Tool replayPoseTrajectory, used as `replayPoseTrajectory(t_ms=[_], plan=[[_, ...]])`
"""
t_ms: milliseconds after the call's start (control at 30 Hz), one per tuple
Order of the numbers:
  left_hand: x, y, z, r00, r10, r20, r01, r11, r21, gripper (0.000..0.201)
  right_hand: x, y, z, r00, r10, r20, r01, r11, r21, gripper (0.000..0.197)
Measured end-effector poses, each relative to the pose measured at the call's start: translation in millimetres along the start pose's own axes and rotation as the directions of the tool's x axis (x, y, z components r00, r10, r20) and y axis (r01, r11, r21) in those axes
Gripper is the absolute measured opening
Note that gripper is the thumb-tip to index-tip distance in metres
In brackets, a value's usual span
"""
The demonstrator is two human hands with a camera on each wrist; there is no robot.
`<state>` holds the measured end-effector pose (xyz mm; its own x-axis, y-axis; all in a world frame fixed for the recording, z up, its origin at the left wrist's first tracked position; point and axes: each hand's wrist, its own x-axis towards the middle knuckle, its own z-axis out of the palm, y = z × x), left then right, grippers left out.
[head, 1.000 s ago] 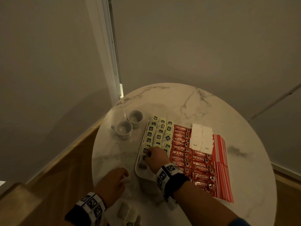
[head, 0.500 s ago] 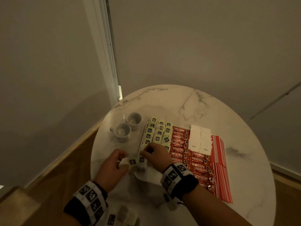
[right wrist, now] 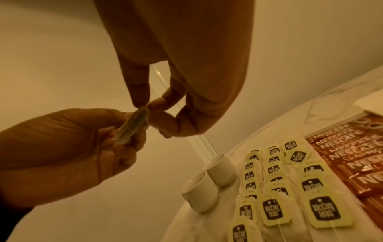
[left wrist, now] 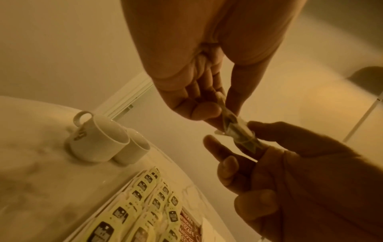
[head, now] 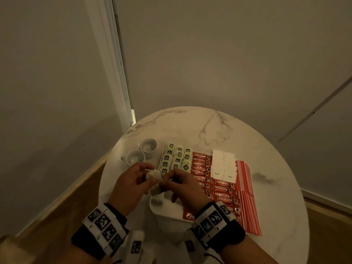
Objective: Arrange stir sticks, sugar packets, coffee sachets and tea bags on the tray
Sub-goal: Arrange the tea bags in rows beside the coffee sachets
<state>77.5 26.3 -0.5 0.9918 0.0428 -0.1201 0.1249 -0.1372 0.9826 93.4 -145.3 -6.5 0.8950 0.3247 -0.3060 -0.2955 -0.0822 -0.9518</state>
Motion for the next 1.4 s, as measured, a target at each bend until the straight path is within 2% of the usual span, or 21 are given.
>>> replayPoseTrajectory(t_ms=[133,233,367,467,533,700,800,833,900,1000,1067,1167,1267,1400], plan=[[-6,12,4,0.998,0.045,0.048,-0.045,0.999,0.005,0.02,-7,-6,-3,0.999,-0.023,0.047,0.018,0.995,0.099,0.014],[-8,15,4,0.995,0.086,0.046,-0.09,0.99,0.11,0.012,-12,-10,-4,0.999,-0.047,0.022,0.044,0.993,0.111,0.012],[-2,13,-2,0.983,0.173,-0.06,-0.14,0.922,0.362,0.012,-17,-13,-10,0.991,-0.102,-0.089,0.106,0.994,0.033,0.009],[6,20,-4,0.958,0.253,-0.134,-0.151,0.846,0.511,0.014,-25,-14,-13,0.991,-0.115,-0.076,0.117,0.993,0.028,0.007],[10,24,-5,0.939,0.299,-0.171,-0.169,0.832,0.528,0.013,-31,-14,-16,0.993,-0.111,-0.051,0.113,0.992,0.05,0.006],[20,38,-3,0.919,0.301,-0.254,-0.166,0.882,0.441,0.013,-46,-5,-18,0.999,-0.021,0.034,0.017,0.992,0.125,0.002],[20,47,3,0.926,0.277,-0.257,-0.193,0.932,0.307,0.01,-51,2,-14,0.995,0.044,0.092,-0.062,0.978,0.2,0.02],[19,50,6,0.933,0.268,-0.241,-0.203,0.944,0.261,0.01,-51,4,-13,0.993,0.058,0.1,-0.078,0.974,0.214,0.026],[14,57,11,0.954,0.238,-0.181,-0.202,0.959,0.199,0.015,-50,5,-11,0.994,0.077,0.081,-0.094,0.969,0.231,0.025],[8,62,17,0.992,0.095,-0.082,-0.092,0.995,0.037,0.017,-47,4,-11,0.994,0.101,0.053,-0.111,0.955,0.274,0.012],[3,64,17,0.999,0.021,-0.038,-0.023,0.997,-0.073,0.016,-45,2,-14,0.993,0.115,0.032,-0.12,0.954,0.277,0.007],[-4,65,16,1.0,0.001,0.012,0.0,0.996,-0.09,0.02,-40,-6,-21,0.992,0.126,0.006,-0.124,0.963,0.238,0.003],[-10,65,18,0.998,-0.018,0.058,0.024,0.994,-0.109,0.018,-35,-19,-27,0.992,0.121,0.034,-0.125,0.974,0.191,0.007],[-17,62,22,0.994,-0.035,0.105,0.044,0.995,-0.093,0.017,-26,-40,-28,0.999,0.034,0.004,-0.034,0.996,0.085,0.009]])
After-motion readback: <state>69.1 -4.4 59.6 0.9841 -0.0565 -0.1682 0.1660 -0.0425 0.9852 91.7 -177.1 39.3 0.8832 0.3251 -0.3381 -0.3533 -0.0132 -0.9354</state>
